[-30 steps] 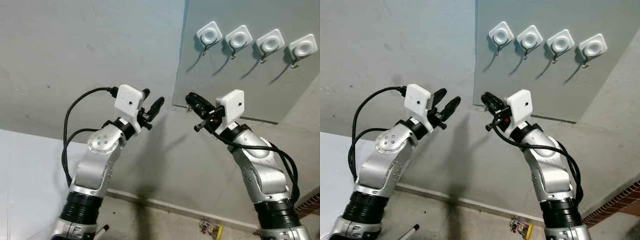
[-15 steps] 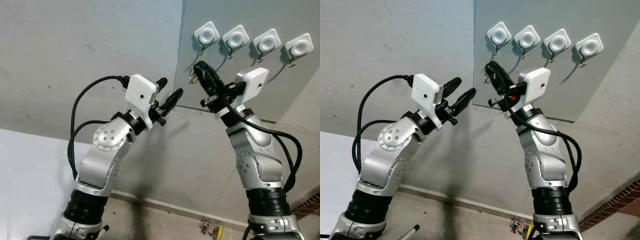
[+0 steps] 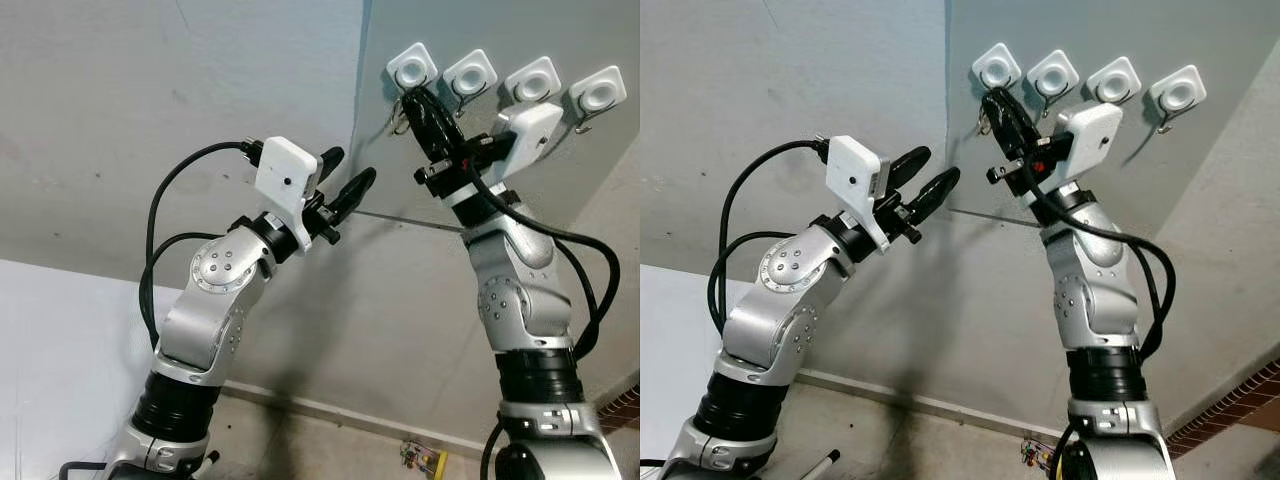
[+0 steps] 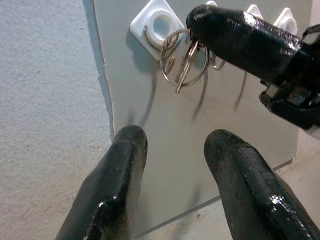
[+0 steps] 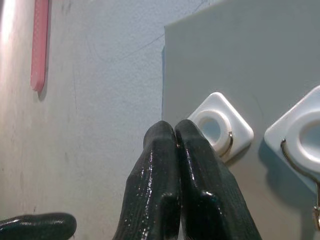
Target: Hang keys on a hook
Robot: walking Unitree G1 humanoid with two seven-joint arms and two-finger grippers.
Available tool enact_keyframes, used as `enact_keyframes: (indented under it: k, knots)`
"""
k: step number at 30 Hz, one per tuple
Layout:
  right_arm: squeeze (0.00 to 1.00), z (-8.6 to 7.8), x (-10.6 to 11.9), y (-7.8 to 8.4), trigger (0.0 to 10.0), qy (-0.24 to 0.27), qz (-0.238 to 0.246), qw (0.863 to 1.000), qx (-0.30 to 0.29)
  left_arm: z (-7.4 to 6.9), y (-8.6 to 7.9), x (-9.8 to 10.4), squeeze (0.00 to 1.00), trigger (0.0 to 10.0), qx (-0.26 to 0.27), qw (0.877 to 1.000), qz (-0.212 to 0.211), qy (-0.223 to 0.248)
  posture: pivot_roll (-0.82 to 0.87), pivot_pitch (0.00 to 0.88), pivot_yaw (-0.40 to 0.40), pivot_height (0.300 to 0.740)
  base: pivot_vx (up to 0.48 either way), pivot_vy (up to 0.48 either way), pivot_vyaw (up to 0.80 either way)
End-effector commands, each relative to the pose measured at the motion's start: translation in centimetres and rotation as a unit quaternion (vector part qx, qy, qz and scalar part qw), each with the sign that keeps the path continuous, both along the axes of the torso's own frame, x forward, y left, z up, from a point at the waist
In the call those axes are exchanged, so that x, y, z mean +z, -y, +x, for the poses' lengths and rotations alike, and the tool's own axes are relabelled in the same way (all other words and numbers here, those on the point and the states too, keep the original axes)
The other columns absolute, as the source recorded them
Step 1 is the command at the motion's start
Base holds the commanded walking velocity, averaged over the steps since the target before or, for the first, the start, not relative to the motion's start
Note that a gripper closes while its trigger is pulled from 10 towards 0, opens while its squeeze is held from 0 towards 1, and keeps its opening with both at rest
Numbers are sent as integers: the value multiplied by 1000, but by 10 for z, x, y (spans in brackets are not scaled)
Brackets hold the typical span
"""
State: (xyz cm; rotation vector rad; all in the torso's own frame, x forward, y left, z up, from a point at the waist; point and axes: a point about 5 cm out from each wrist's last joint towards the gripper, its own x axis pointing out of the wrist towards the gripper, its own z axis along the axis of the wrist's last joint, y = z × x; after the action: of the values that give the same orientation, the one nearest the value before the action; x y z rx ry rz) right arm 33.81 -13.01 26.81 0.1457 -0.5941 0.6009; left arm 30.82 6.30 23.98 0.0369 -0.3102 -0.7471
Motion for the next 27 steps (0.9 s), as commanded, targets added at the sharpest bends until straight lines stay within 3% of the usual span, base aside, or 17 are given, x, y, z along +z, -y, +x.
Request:
enact_keyframes:
  k: [1, 7, 11, 15, 18, 19, 20, 21, 27]
  knots:
    - [0, 2, 10, 4, 10000, 17, 2, 1000, -2, -2, 1, 12, 0, 10000, -3, 1000, -4, 20, -11, 0, -11, 740, 0, 0, 0]
    - [0, 9, 3, 12, 10000, -17, 46, 999, -4, -2, -1, 14, 0, 10000, 2, 1000, -9, 21, 0, 0, -21, 740, 0, 0, 0]
    - [0, 8, -22, 16, 10000, -80, 114, 990, 17, -2, -2, 14, 0, 10000, 9, 1000, -10, 22, 3, 0, -22, 740, 0, 0, 0]
    - [0, 1, -53, 9, 10000, -135, 108, 984, 47, -3, -1, 15, 0, 10000, 6, 1000, -14, 21, 1, 4, -18, 740, 0, 0, 0]
    - [0, -4, -64, 3, 10000, -155, 101, 981, 64, -2, -2, 16, 0, 10000, 5, 1000, -16, 20, -2, 11, -15, 740, 0, 0, 0]
    - [322, -6, -67, 1, 10000, -158, 97, 980, 69, -2, -2, 17, 0, 10000, 6, 1000, -17, 20, -2, 11, -15, 740, 0, 0, 0]
    - [322, -6, -67, 1, 10000, -158, 97, 980, 69, -2, -2, 17, 0, 10000, 6, 1000, -17, 20, -2, 11, -15, 740, 0, 0, 0]
    - [1000, -8, -70, -1, 10000, -162, 92, 979, 76, -2, -2, 17, 0, 10000, 6, 1000, -18, 19, -2, 15, -15, 740, 0, 0, 0]
    - [1000, -11, -72, 0, 10000, -159, 95, 980, 75, 0, -4, 18, 0, 10000, 15, 999, -21, 20, -1, 24, -16, 740, 0, 0, 0]
